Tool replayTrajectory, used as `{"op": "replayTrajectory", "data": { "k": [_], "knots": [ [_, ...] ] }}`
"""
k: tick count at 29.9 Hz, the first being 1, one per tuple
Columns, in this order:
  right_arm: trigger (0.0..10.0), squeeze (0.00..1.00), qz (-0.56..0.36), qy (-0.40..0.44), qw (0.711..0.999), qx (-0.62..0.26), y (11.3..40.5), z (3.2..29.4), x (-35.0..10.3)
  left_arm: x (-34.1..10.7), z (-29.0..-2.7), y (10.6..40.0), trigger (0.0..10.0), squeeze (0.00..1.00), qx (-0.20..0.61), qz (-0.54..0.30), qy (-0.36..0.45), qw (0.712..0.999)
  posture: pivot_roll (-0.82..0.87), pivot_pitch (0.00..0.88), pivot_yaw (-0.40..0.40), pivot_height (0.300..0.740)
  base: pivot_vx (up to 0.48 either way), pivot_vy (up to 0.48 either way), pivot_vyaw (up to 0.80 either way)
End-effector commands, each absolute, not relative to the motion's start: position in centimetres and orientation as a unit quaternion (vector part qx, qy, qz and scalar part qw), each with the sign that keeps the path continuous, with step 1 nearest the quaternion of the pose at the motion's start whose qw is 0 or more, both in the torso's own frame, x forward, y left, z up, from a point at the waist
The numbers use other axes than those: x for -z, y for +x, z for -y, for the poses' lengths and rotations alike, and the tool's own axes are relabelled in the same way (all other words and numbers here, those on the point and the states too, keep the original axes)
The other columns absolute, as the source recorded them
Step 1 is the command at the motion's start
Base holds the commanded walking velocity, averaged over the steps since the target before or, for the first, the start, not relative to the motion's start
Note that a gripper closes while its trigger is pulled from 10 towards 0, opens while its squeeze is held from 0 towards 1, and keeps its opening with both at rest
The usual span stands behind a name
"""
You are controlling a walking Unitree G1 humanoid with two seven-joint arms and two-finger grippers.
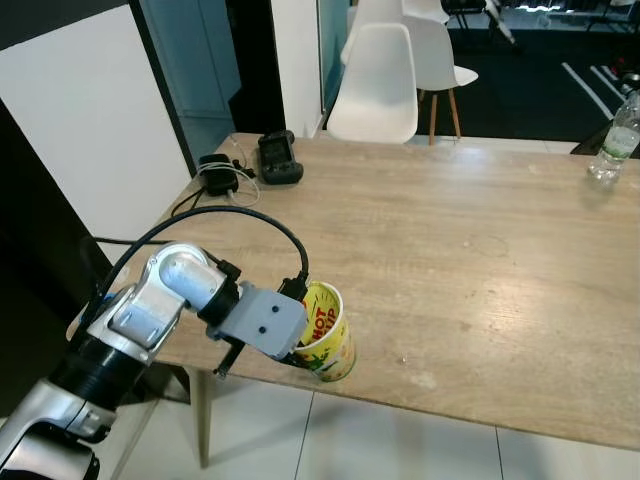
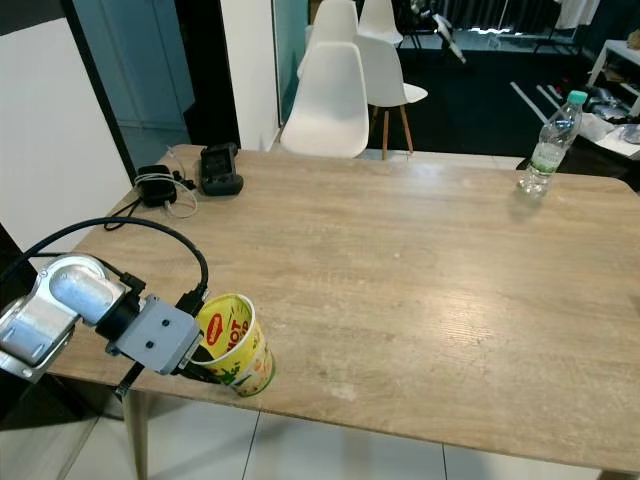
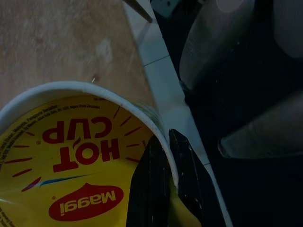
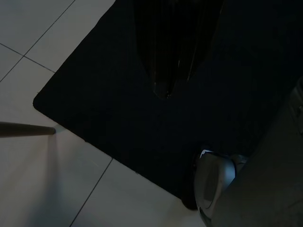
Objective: Restocking fridge
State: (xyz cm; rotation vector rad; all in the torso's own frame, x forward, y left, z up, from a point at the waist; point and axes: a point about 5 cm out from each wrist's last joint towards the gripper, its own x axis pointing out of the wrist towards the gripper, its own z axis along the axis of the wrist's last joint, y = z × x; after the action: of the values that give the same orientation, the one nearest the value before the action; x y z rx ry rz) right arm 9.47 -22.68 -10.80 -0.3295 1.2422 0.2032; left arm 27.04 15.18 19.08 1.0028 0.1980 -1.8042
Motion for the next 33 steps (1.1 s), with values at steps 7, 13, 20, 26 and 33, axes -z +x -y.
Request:
{"op": "replayTrajectory", "data": {
  "k": [7, 13, 20, 26, 33],
  "knots": [
    [10.0, 0.00, -0.584, -0.143, 0.794, -0.090, 9.1, 22.4, 11.0, -18.8, -15.0, 26.1, 10.0, 0.00, 0.744, -0.091, 0.410, 0.521, 0.01, 0.000, 0.005, 0.740, -0.317, 0.000, 0.00],
    [10.0, 0.00, -0.584, -0.143, 0.794, -0.090, 9.1, 22.3, 11.0, -18.5, -14.8, 26.0, 10.0, 0.00, 0.743, -0.095, 0.408, 0.521, 0.01, 0.000, 0.007, 0.740, -0.321, 0.000, 0.00],
    [10.0, 0.00, -0.586, -0.142, 0.793, -0.089, 8.8, 22.4, 11.0, -17.6, -14.9, 26.1, 10.0, 0.00, 0.732, -0.111, 0.410, 0.533, 0.01, 0.000, 0.008, 0.740, -0.163, 0.000, 0.00],
    [10.0, 0.00, -0.588, -0.143, 0.791, -0.088, 8.7, 22.5, 11.0, -16.7, -15.1, 26.1, 10.0, 0.00, 0.725, -0.124, 0.410, 0.539, 0.01, 0.000, 0.010, 0.740, 0.000, 0.000, 0.00],
    [10.0, 0.00, -0.586, -0.144, 0.792, -0.088, 8.9, 22.4, 11.0, -13.8, -15.6, 26.0, 10.0, 0.00, 0.701, -0.161, 0.422, 0.552, 0.01, 0.000, 0.014, 0.740, 0.000, 0.000, 0.00]
  ]
}}
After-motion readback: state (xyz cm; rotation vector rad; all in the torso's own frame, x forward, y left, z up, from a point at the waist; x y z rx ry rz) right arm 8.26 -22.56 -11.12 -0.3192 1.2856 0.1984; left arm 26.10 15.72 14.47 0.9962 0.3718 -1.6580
